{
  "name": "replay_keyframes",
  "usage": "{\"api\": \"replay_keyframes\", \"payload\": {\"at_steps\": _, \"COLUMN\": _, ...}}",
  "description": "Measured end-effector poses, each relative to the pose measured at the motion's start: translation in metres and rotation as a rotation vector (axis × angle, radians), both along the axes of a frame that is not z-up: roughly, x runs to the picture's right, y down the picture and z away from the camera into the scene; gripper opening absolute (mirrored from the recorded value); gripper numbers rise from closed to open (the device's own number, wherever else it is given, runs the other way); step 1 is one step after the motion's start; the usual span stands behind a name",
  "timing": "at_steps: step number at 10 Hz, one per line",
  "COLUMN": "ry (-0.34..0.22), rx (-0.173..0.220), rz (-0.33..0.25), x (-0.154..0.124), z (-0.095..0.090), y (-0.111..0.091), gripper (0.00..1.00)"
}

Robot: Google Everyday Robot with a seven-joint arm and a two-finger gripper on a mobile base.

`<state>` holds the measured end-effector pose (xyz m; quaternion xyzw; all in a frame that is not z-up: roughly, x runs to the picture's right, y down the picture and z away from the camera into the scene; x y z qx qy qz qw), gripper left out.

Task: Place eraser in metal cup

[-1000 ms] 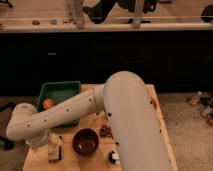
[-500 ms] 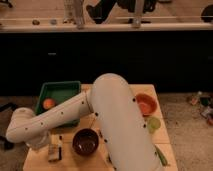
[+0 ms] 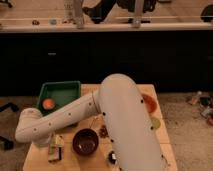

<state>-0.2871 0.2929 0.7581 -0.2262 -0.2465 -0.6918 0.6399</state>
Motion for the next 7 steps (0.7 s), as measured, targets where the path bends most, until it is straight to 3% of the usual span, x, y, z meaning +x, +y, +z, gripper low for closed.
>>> {"api": "replay_keyframes", "payload": {"at_steps": 3, "ry": -0.007, "rx": -0.033, "rz": 0.024, "x": 0.003, "z": 0.012, "y": 0.002, "gripper": 0.80}}
{"api": "replay_keyframes", "payload": {"at_steps": 7, "ry": 0.008, "rx": -0.072, "rz": 0.001, "x": 0.001, "z": 0.020, "y": 0.010, "gripper": 0.78}}
